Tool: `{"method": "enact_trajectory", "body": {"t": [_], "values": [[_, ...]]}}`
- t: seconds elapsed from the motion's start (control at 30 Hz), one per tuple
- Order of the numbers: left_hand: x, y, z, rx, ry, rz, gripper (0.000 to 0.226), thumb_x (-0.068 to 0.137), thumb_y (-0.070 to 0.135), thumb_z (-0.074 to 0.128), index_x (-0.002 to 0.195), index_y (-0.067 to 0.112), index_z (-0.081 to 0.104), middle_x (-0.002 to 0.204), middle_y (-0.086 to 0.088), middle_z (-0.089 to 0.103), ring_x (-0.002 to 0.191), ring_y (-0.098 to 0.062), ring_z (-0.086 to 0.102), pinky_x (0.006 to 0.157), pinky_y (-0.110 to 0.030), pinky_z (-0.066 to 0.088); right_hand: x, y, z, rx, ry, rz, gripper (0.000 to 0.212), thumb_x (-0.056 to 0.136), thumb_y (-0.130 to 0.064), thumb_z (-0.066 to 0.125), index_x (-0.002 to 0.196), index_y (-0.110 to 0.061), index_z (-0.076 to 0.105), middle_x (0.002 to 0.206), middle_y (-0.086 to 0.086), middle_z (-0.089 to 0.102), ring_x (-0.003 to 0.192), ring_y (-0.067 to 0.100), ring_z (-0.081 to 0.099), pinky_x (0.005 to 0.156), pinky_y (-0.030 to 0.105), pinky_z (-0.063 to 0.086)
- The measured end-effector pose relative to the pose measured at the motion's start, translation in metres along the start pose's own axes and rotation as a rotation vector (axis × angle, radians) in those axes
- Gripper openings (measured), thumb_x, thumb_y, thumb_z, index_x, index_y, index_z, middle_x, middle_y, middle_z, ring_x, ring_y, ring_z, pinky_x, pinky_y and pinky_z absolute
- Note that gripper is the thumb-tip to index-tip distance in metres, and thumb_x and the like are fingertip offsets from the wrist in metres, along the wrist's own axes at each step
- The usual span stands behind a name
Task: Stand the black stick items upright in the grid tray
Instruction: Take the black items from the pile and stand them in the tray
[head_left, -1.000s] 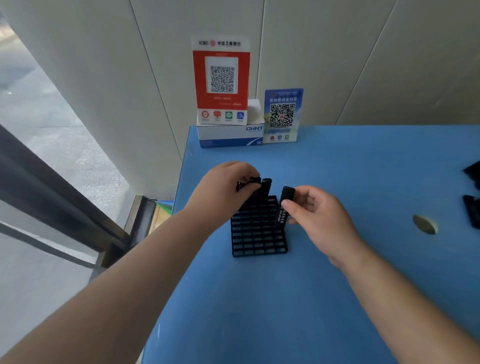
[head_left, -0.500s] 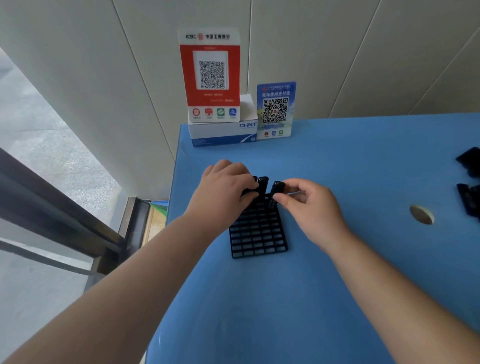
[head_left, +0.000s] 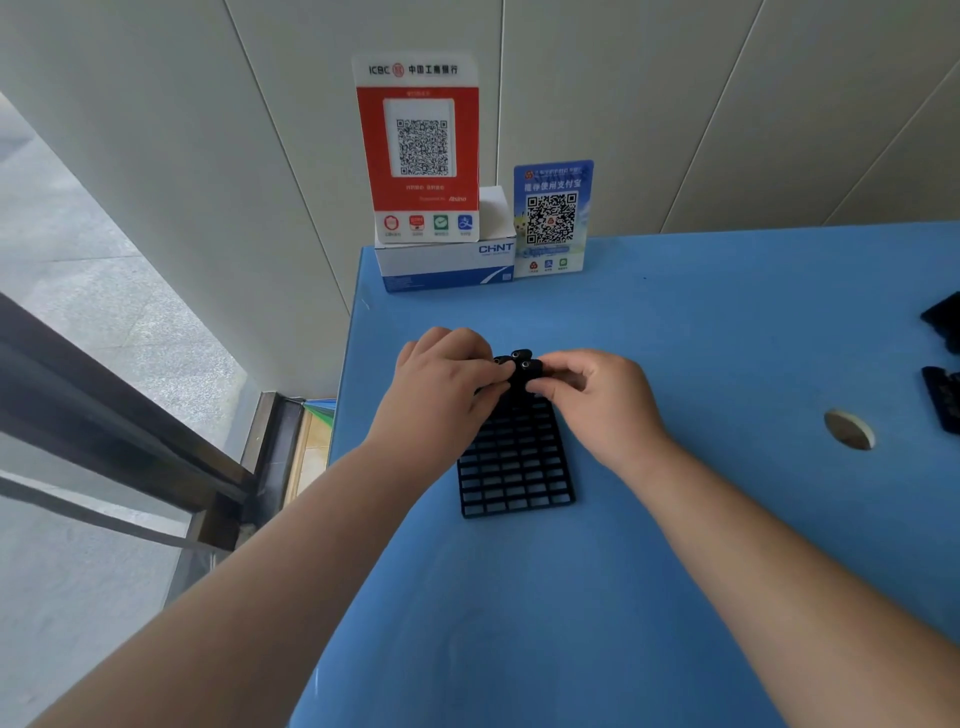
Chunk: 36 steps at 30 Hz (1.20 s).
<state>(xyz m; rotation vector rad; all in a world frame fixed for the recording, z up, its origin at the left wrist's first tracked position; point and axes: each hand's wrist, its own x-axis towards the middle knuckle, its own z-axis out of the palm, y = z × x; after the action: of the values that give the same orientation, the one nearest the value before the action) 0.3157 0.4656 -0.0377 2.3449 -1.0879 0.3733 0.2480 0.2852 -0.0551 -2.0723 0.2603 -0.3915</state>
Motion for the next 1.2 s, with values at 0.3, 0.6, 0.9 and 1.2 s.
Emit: {"method": "enact_trajectory", "body": {"t": [0.3, 0.6, 0.9, 1.2], "values": [[0.000, 0.000, 0.002, 0.023, 0.002, -0.019, 0.021, 0.085, 0.019, 0.077, 0.106, 0.020, 0.078, 0.096, 0.000, 0.063, 0.093, -0.029, 0.057, 0.079, -0.047, 0.046, -0.001, 0.007, 0.001, -0.043, -0.055, 0.081, 0.020, 0.084, -0.020, 0.079, 0.091, -0.038, 0.078, 0.083, -0.022, 0.075, 0.080, -0.006, 0.068, 0.073, 0.005, 0.047], [-0.013, 0.004, -0.005, 0.048, 0.017, -0.163, 0.052, 0.082, 0.034, 0.077, 0.130, 0.024, 0.061, 0.117, 0.001, 0.054, 0.114, -0.022, 0.040, 0.099, -0.040, 0.035, -0.021, 0.008, -0.023, -0.241, 0.012, 0.141, 0.030, 0.081, -0.035, 0.080, 0.109, -0.026, 0.074, 0.091, -0.022, 0.068, 0.086, -0.008, 0.064, 0.079, 0.015, 0.050], [0.002, 0.061, -0.016, 0.127, -0.111, 0.028, 0.053, 0.088, 0.035, 0.066, 0.138, 0.021, 0.054, 0.136, 0.004, 0.055, 0.130, -0.023, 0.044, 0.106, -0.042, 0.034, -0.070, -0.009, -0.103, -0.506, 0.130, 0.092, 0.035, 0.081, -0.034, 0.079, 0.112, -0.024, 0.066, 0.102, -0.017, 0.058, 0.097, 0.005, 0.059, 0.088, 0.024, 0.047], [0.006, 0.133, 0.026, 0.183, -0.297, 0.142, 0.065, 0.089, 0.046, 0.060, 0.147, 0.026, 0.040, 0.151, 0.002, 0.041, 0.139, -0.023, 0.037, 0.110, -0.039, 0.034, -0.153, 0.001, -0.198, -0.813, 0.196, 0.334, 0.050, 0.087, -0.042, 0.071, 0.131, -0.026, 0.055, 0.129, -0.012, 0.052, 0.123, 0.014, 0.050, 0.092, 0.027, 0.040]]}}
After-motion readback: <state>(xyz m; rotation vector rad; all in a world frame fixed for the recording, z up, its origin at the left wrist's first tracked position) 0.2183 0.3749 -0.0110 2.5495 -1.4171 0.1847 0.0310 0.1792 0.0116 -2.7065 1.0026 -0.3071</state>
